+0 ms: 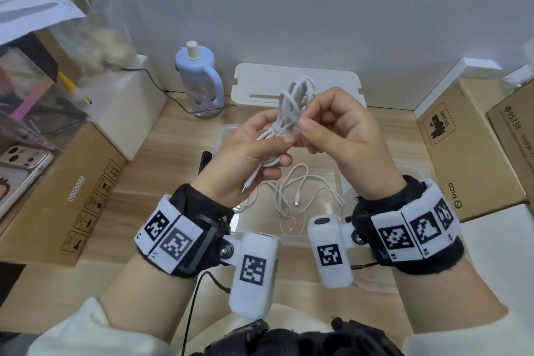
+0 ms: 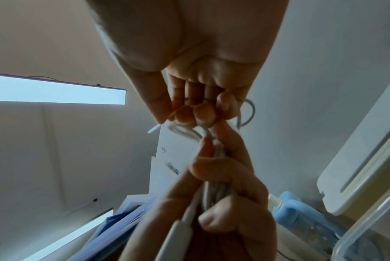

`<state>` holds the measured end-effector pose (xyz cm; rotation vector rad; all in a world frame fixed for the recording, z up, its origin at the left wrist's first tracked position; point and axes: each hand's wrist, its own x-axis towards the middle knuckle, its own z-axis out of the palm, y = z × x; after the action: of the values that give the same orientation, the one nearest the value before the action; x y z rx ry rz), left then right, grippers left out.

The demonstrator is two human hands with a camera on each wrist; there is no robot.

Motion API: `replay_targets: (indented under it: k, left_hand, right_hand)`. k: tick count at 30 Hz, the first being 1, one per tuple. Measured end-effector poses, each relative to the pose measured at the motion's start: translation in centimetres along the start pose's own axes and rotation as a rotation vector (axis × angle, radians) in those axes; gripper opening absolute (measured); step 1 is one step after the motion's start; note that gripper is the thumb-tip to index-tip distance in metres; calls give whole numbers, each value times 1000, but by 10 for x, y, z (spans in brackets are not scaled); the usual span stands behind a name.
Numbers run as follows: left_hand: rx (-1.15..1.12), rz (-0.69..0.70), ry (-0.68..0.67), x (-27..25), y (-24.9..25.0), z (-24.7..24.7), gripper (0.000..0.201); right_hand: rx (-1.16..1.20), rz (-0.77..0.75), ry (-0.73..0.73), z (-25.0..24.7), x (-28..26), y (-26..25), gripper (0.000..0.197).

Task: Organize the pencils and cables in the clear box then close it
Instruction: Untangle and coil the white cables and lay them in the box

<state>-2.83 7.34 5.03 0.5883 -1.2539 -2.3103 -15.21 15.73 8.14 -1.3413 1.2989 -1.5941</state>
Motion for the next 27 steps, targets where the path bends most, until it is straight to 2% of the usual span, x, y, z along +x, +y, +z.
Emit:
replay_targets:
  k: [3,7,10,12,17,23,27]
  left_hand:
    - [197,116,119,4,-1,4,22]
    - [368,230,271,13,-6,10,35]
    - [469,241,303,18,-11,10,49]
    - [497,243,257,17,-14,11,56]
    - [426,252,197,16,-21,15,52]
    - [239,243,200,15,-16,17,44]
    - [217,244,232,14,-14,16,46]
  right_hand:
    - [-92,5,134,5,-1,4,10]
    - [-321,-49,343,10,-4,14,12]
    - [-699,-232,279,15,-10,20,3]
    - [-804,-236,267,16,-10,24,5]
    - [-638,-46,388,5,0,24,2]
    - [-566,59,372,0,4,25,17]
    - [-587,41,328,0,2,25,7]
